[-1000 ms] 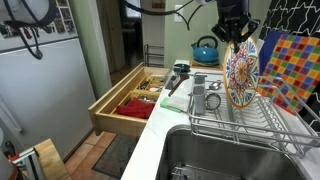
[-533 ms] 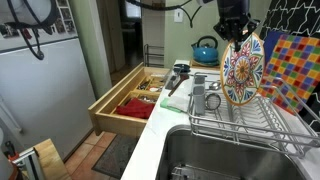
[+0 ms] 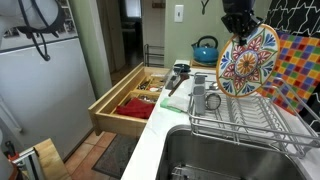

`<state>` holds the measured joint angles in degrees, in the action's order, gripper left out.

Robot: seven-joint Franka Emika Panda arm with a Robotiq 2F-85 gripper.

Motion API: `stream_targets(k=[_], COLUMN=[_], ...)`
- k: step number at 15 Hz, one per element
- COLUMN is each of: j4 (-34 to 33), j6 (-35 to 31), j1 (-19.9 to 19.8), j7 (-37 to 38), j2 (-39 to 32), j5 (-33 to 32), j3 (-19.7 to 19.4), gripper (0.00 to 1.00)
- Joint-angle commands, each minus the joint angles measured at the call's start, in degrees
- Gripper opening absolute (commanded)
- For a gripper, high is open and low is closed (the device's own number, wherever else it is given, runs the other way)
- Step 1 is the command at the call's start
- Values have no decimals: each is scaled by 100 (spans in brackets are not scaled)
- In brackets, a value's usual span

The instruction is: Pick up the plate from the dish rack, turn it one hundred and eighty degrees clockwise and put it back in the dish rack

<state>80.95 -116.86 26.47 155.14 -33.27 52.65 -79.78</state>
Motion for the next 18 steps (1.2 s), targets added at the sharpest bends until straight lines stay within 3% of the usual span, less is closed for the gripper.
stream_targets(k=[1, 2, 3, 4, 5, 6, 7, 8, 9, 10, 11, 18], j4=[314, 435, -17, 740, 832, 546, 1268, 1441, 1194, 1074, 1095, 1079], j6=[-1, 22, -115, 95, 100, 67, 229, 243, 181, 174, -310, -372], j1=[159, 183, -101, 298, 294, 155, 447, 484, 420, 261, 325, 349], j7=[65, 51, 820, 103, 89, 622, 70, 64, 613, 75, 76, 60], j2=[-747, -899, -767, -1297, -1423, -1424, -1874, -1982, -1841, -1639, -1121, -1017], j5=[1380, 1725, 1367, 2375, 2679, 2610, 3420, 3695, 3437, 3229, 2665, 2604], j3=[-936, -1088, -594, -1522, -1584, -1395, -2003, -2049, -1827, -1642, -1210, -1098], gripper=[5, 5, 5, 5, 5, 5, 5, 5, 5, 5, 8, 4])
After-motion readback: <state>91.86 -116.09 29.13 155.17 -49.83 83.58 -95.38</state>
